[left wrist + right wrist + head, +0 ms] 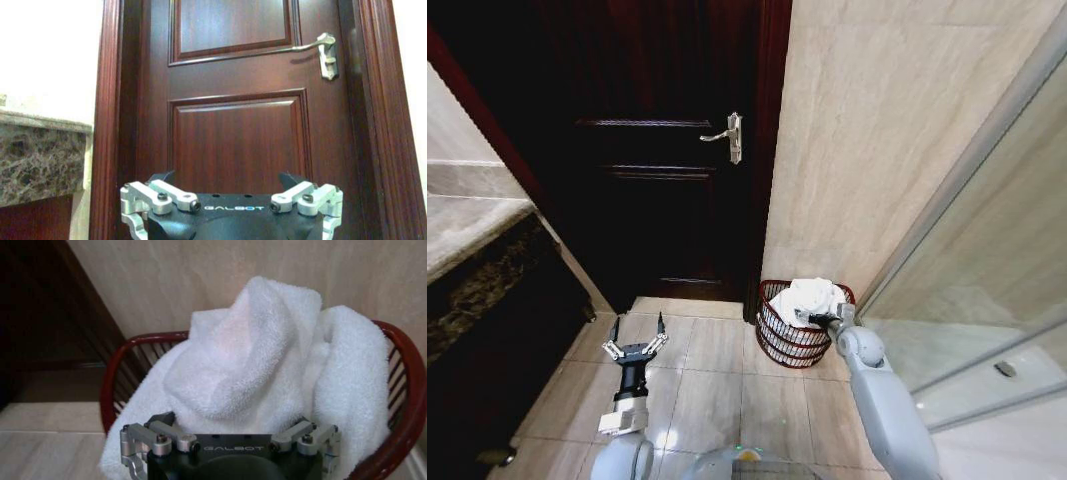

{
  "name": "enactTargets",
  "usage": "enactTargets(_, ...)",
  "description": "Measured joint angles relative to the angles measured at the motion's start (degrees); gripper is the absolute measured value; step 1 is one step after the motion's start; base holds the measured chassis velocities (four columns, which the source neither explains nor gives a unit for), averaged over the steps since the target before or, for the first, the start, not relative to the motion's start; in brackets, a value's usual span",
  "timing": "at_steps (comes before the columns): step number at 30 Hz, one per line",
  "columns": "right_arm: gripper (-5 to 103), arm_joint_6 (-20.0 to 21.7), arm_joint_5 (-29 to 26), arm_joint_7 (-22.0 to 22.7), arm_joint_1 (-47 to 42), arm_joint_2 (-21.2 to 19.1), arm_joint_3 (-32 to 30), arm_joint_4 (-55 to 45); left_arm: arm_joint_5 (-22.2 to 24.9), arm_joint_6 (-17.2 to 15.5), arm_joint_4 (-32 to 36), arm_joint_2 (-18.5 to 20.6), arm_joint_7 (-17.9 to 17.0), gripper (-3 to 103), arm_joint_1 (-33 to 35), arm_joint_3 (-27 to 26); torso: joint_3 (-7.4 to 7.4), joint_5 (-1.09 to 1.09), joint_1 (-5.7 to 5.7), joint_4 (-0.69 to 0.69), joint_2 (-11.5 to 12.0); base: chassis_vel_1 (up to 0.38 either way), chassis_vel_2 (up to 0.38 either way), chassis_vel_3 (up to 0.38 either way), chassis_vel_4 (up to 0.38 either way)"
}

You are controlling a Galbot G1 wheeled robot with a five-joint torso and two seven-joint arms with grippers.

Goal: Discard the used towel into the hamper.

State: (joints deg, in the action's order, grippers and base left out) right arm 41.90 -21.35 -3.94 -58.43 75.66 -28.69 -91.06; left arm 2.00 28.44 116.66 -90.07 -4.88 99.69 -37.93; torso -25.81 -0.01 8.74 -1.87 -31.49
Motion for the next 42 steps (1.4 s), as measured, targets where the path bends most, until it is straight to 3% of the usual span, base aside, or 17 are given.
enactTargets(7, 100, 0.0, 1.94, -2.87, 2.04, -0.92, 0.16, 5.09, -1.01, -1.45, 0.97, -0.72, 0.1, 100, -0.76, 1.05, 0.0, 0.01, 0.0, 0.0, -0.01, 0.0, 0.0, 0.0, 0.0)
enactTargets(14, 100, -0.09, 3.51, -4.37, 2.44, 0.65, -0.31, 6.95, -1.67, -3.15, 2.27, -0.87, 0.16, 100, -1.8, 1.71, 0.0, 0.0, 0.0, 0.0, -0.01, 0.0, 0.0, 0.0, 0.0)
enactTargets(24, 100, -2.72, 3.41, -3.02, 1.85, 1.3, -0.24, 5.81, -1.52, -3.1, 2.66, -0.95, 0.03, 100, -1.69, 1.56, 0.0, 0.03, 0.0, 0.0, -0.01, 0.0, 0.0, 0.0, 0.0)
enactTargets(27, 100, -8.71, 2.68, -0.99, -0.53, 0.72, -0.69, 0.63, -1.06, -3.1, 2.73, -1.01, -0.1, 100, -2.0, 1.73, 0.0, 0.0, 0.0, -0.01, -0.01, 0.0, 0.0, 0.0, 0.0)
enactTargets(29, 100, -10.58, 2.71, -0.8, -1.13, 0.59, -0.92, -0.49, -0.91, -3.1, 2.68, -1.0, -0.11, 100, -2.09, 1.84, 0.0, 0.01, 0.0, 0.0, -0.01, 0.0, 0.0, 0.0, 0.0)
enactTargets(30, 100, -14.12, 2.87, -0.39, -2.49, 0.45, -1.29, -2.88, -0.69, -3.1, 2.54, -0.98, -0.15, 100, -2.19, 2.05, 0.0, 0.01, 0.0, 0.0, -0.01, 0.0, 0.0, 0.0, 0.0)
enactTargets(32, 100, -14.9, 2.9, -0.33, -2.86, 0.41, -1.39, -3.57, -0.62, -3.1, 2.52, -0.98, -0.17, 100, -2.19, 2.11, 0.0, 0.01, 0.0, 0.0, -0.01, 0.0, 0.0, 0.0, 0.0)
enactTargets(35, 100, -21.51, 3.67, -0.36, -6.08, 0.49, -2.18, -9.15, 0.01, -3.09, 2.5, -0.84, -0.36, 100, -2.11, 2.79, 0.0, 0.01, 0.0, 0.0, 0.0, 0.0, 0.0, 0.0, 0.0)
enactTargets(36, 100, -21.51, 3.67, -0.36, -6.08, 0.49, -2.18, -9.15, 0.01, -3.09, 2.5, -0.84, -0.36, 100, -2.11, 2.79, 0.0, 0.01, 0.0, 0.0, 0.0, 0.0, 0.0, 0.0, 0.0)
enactTargets(38, 100, -27.42, 5.26, -0.38, -8.97, 1.65, -2.62, -13.15, 0.47, -3.12, 2.77, -0.71, -0.69, 100, -2.05, 3.2, 0.0, -0.01, 0.0, 0.0, -0.01, 0.0, 0.0, 0.0, 0.0)
enactTargets(41, 100, -30.47, 6.64, -0.32, -10.95, 2.79, -2.88, -15.48, 0.88, -3.19, 3.0, -0.6, -0.83, 100, -2.12, 3.37, 0.0, 0.02, 0.0, 0.0, -0.01, 0.0, 0.0, 0.0, 0.0)
enactTargets(42, 100, -33.7, 8.8, 0.06, -13.77, 4.77, -3.3, -18.72, 1.32, -3.6, 3.25, -0.42, -1.19, 100, -2.31, 3.52, 0.0, 0.0, 0.0, 0.0, -0.01, 0.0, 0.0, 0.0, 0.0)
